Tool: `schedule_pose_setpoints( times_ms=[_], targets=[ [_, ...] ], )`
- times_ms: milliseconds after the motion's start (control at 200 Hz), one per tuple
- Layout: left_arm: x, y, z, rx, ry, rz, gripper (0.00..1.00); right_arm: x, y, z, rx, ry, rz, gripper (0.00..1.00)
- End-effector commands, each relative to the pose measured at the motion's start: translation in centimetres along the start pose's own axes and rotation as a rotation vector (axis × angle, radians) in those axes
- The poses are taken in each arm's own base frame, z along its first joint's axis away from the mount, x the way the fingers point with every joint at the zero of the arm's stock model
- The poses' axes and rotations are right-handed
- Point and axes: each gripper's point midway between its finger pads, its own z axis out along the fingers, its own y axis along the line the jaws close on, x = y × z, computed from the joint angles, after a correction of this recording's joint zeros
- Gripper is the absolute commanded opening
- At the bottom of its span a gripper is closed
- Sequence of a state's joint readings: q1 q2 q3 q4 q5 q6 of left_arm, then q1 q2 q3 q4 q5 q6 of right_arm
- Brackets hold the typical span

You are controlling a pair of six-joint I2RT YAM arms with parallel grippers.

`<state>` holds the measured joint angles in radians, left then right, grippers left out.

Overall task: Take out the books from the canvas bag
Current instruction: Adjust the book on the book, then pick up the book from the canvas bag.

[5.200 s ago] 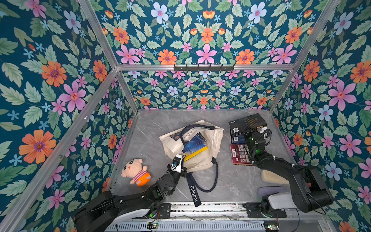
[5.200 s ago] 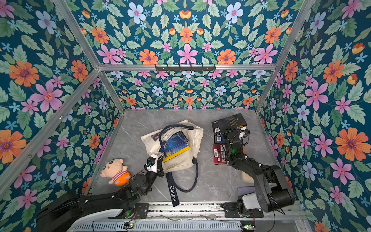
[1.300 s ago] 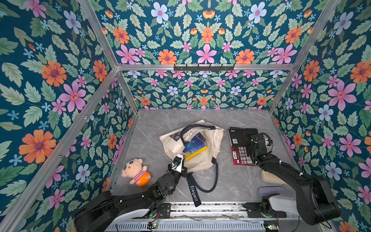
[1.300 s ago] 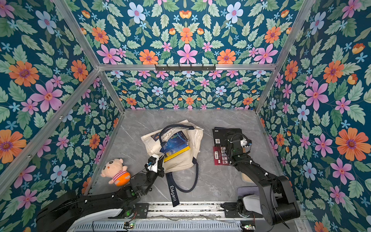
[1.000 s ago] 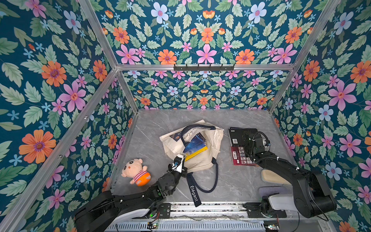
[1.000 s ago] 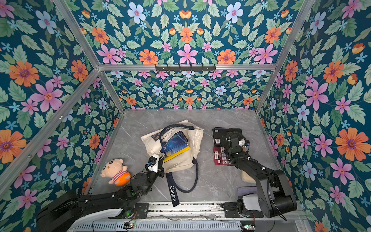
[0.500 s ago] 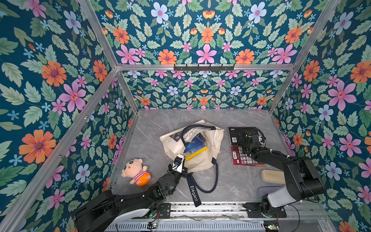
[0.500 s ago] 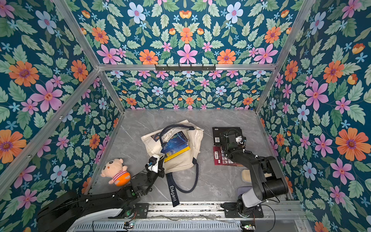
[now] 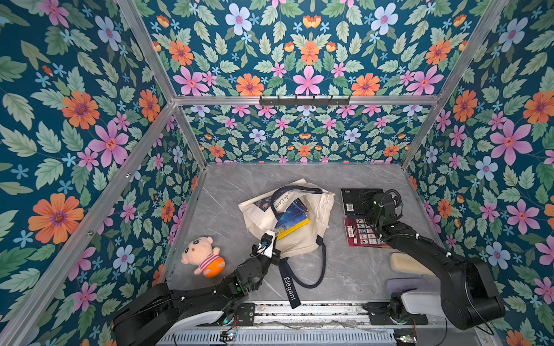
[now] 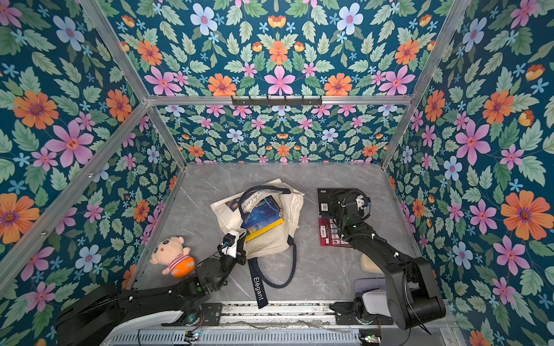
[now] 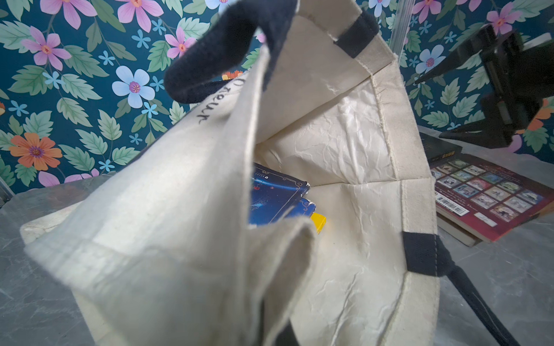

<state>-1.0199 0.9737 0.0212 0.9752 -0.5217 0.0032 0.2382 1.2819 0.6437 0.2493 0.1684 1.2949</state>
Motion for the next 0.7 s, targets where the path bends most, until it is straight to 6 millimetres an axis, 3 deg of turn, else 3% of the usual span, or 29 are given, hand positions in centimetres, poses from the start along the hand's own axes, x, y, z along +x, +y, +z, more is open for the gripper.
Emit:
schedule_pose_setpoints(
  times_ms=[0, 225, 360, 550, 695],
  targets=[
    [-1.6, -0.6, 0.1, 0.031, -0.053, -0.029, 0.00, 1.7, 0.6, -1.5, -0.024, 0.046, -0.102, 0.99],
    [-1.7, -1.0, -0.2, 0.064, -0.061, -0.022, 0.00, 7.9, 5.0, -6.6, -0.218, 0.091, -0.344, 0.99],
    [-1.8, -1.0, -0.3, 0.069, -0.068, -0.026, 0.00, 12.1, 6.1, -9.3, -0.305, 0.127, -0.450, 0.98],
    [-1.9, -1.0, -0.3, 0.072, -0.070, -0.029, 0.00, 18.6, 6.0, -10.8, -0.383, 0.247, -0.493, 0.94],
    [-1.8, -1.0, -0.3, 0.072, -0.069, -0.028, 0.00, 23.0, 5.8, -10.6, -0.391, 0.337, -0.511, 0.92]
  ],
)
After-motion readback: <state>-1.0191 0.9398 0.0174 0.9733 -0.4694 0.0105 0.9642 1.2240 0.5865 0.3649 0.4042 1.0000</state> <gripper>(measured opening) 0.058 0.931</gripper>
